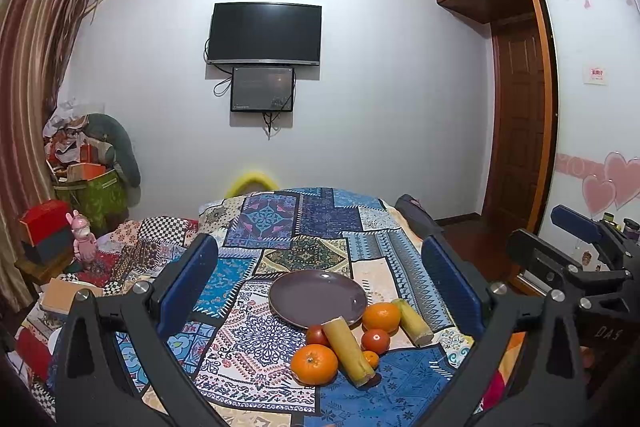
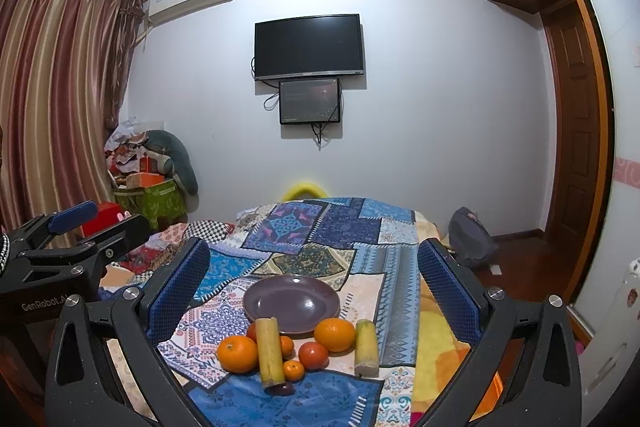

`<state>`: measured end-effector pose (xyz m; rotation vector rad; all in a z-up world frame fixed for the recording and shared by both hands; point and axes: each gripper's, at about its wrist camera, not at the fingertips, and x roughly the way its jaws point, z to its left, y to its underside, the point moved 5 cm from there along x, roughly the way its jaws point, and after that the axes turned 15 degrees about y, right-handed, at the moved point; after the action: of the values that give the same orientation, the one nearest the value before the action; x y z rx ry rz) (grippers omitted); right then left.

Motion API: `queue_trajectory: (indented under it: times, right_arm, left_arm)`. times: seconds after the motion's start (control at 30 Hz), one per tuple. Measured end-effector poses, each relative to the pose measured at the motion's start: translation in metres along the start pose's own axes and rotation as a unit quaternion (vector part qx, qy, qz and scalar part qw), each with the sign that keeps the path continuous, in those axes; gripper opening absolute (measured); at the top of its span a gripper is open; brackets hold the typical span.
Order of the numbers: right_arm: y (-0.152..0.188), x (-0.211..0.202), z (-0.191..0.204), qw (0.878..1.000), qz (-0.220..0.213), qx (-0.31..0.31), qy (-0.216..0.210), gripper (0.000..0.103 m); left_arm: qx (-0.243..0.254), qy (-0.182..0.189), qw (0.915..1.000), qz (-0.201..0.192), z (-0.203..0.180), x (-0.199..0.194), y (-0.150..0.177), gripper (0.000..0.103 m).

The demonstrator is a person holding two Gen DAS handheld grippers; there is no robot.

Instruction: Organize fruits

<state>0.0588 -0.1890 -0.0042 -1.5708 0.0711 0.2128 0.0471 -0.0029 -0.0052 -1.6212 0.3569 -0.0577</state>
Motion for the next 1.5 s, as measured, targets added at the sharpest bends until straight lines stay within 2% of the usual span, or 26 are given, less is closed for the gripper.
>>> queue_trajectory:
  times: [1.5]
  right_arm:
    - [-0.0015,-0.0021,-0.0002,1.000,-0.009,-0.001,0.003,0.103]
  left_arm:
    - [0.003,-0.003,1.0000,-0.002,-0.0023,0.0003,0.0029,0.103]
